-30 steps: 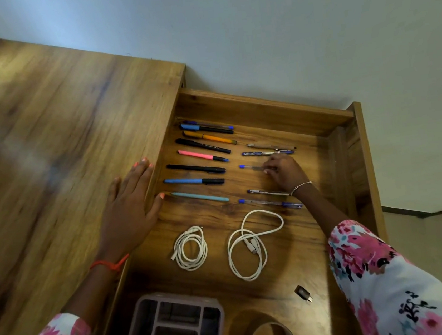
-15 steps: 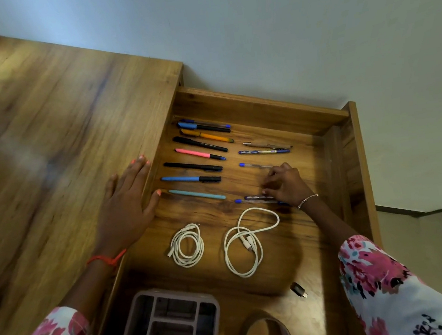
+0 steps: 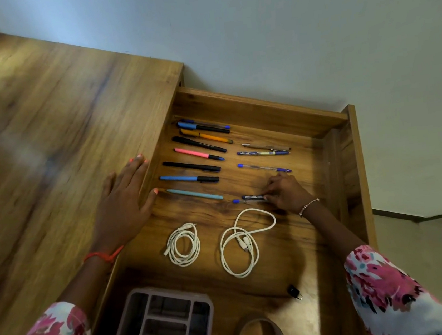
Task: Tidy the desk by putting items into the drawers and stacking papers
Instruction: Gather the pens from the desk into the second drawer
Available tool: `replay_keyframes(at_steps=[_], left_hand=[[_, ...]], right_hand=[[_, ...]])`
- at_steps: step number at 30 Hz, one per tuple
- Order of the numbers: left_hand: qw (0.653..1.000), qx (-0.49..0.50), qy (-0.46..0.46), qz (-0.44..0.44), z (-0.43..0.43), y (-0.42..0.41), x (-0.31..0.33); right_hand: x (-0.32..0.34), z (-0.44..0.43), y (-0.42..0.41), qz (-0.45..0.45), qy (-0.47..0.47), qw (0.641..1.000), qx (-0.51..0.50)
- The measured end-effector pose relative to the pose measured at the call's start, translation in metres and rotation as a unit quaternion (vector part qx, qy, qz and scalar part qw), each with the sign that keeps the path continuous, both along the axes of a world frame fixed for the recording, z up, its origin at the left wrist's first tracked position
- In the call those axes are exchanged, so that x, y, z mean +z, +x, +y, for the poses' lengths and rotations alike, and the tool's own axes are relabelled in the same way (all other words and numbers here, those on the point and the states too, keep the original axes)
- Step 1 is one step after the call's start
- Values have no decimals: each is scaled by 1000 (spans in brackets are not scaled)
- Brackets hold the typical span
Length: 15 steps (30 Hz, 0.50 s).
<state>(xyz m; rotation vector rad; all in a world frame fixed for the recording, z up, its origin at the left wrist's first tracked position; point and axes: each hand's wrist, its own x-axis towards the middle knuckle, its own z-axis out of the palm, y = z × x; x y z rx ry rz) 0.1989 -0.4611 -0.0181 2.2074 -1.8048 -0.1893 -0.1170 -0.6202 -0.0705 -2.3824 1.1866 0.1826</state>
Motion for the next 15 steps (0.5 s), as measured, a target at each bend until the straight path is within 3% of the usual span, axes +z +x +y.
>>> replay_keyframes(at_steps=[10,15], left_hand=[[1000,0,-2,-6,-1,1,-1],[1000,-1,-5,-2,-1,1,-2]], right_hand=[[1,-16,14,34,-75,997,5],[12,-9,12,-106,-26,994,-16]])
